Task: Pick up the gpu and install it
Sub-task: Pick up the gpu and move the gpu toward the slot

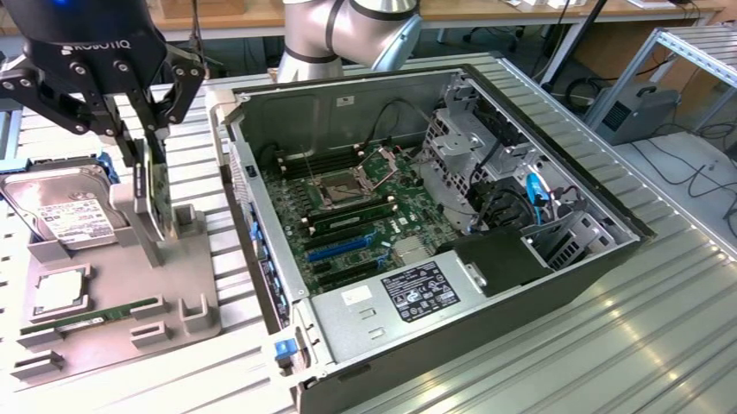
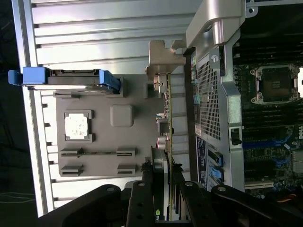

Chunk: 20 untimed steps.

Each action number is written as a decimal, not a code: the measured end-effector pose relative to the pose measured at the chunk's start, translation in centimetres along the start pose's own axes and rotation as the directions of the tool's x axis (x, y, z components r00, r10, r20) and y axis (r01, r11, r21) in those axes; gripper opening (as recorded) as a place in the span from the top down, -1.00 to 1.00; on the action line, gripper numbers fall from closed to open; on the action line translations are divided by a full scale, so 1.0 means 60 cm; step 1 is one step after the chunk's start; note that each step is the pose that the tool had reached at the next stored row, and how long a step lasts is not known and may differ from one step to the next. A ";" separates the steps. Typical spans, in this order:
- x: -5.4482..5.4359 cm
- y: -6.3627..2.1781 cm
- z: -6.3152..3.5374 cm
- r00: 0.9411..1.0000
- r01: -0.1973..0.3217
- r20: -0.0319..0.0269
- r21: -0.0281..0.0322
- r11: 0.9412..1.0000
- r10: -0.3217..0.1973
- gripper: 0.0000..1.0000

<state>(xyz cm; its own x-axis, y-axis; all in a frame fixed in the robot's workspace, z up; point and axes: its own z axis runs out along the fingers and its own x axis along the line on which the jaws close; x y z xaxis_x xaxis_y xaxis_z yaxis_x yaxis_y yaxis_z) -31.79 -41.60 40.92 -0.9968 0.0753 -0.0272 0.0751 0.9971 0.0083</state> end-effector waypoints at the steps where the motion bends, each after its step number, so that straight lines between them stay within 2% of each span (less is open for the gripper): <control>1: 0.000 0.000 -0.001 1.000 0.000 0.000 0.000 1.000 0.000 0.47; 20: -0.001 0.000 -0.020 1.000 0.000 0.000 0.000 1.000 0.000 0.47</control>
<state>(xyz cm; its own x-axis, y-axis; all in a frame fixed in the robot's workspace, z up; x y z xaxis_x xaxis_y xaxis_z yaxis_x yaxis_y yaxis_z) -31.79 -41.60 42.10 -0.9968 0.0753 -0.0272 0.0751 0.9971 0.0083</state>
